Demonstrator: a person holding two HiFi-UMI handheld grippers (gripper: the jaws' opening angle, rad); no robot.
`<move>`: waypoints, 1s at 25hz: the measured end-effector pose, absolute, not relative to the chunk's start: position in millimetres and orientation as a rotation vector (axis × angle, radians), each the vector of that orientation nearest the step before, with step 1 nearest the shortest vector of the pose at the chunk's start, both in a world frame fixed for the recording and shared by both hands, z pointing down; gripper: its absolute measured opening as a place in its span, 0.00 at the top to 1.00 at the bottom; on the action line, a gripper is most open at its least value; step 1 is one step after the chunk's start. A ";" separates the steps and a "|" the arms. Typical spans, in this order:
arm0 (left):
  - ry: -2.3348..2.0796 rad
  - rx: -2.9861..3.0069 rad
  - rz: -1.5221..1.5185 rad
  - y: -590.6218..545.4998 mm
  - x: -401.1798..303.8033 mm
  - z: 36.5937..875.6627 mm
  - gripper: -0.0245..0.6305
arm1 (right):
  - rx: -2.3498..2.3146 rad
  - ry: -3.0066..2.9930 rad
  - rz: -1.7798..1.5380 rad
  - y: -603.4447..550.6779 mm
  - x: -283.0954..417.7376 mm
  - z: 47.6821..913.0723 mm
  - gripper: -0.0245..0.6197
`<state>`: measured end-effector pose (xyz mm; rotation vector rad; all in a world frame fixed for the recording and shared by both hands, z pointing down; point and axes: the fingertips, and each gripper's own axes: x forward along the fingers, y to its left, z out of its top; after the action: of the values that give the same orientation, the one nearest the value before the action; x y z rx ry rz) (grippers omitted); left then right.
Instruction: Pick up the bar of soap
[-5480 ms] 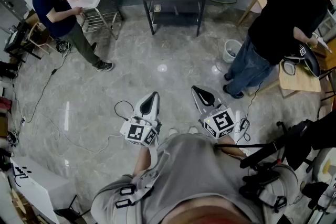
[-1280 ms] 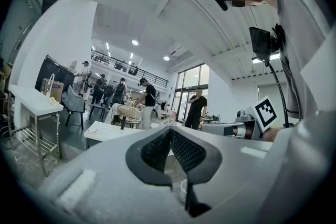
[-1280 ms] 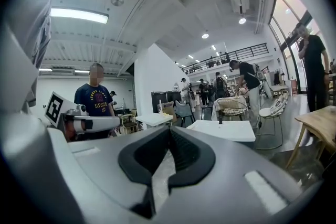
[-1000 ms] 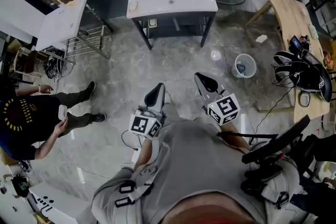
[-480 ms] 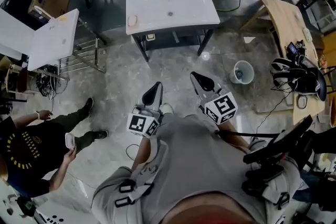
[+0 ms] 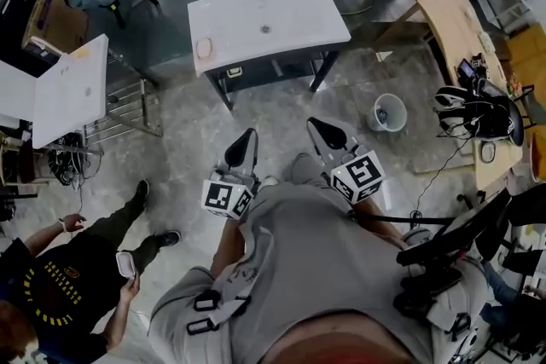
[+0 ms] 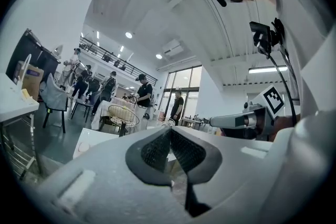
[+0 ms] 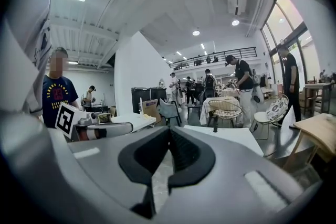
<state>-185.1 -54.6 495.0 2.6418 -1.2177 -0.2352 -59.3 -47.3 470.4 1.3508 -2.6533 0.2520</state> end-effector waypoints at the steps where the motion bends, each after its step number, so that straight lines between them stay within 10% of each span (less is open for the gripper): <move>1: -1.211 2.641 -0.230 -59.5 -185.0 494.8 0.97 | 1.355 -2.650 0.252 -51.8 -59.8 470.5 0.96; 25: -1.356 2.586 -0.190 -267.1 -184.7 500.5 0.97 | 1.239 -2.756 0.289 -279.4 -61.9 484.3 0.96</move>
<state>-184.7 -267.1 500.5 2.5864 -1.3560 -0.1902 -61.9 -279.4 484.3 1.2391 -2.7562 0.2887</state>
